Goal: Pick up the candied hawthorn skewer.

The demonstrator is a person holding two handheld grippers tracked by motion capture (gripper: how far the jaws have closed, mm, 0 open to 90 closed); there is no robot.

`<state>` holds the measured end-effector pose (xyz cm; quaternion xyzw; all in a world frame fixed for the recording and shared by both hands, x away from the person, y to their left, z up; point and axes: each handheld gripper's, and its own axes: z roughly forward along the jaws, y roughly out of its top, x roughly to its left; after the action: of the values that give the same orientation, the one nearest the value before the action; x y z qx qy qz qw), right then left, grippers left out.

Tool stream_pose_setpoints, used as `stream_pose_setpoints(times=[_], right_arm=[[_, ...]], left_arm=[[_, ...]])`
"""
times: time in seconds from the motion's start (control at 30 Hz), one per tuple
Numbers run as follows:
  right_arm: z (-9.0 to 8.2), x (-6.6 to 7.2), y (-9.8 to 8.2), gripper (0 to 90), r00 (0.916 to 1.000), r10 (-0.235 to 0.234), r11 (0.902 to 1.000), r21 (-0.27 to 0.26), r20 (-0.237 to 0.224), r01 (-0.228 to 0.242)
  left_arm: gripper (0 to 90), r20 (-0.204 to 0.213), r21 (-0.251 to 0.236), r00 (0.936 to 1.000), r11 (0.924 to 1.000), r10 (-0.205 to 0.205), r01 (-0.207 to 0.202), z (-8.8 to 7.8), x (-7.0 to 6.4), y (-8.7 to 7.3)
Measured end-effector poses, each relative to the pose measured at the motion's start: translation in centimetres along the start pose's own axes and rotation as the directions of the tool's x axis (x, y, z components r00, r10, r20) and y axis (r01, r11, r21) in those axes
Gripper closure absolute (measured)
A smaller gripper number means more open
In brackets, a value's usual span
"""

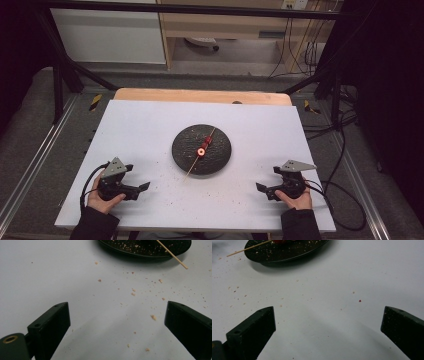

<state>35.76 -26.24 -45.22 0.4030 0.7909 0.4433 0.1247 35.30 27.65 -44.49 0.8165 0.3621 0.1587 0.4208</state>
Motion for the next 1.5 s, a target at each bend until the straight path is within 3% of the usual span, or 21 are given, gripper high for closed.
stream_pose_setpoints(times=[0.63,1.5], right_arm=[[0.2,0.2,0.2,0.5,1.0000,0.000,1.0000,-0.001,-0.007,0.000],[0.2,0.2,0.1,0.5,1.0000,-0.008,0.9999,0.015,-0.002,0.008]], left_arm=[[6.7,-0.003,0.014,0.9999,0.9998,0.016,-0.016,0.7,-1.0,0.9],[6.6,-0.005,0.033,0.9990,0.9984,0.045,-0.045,2.2,-3.5,4.3]])
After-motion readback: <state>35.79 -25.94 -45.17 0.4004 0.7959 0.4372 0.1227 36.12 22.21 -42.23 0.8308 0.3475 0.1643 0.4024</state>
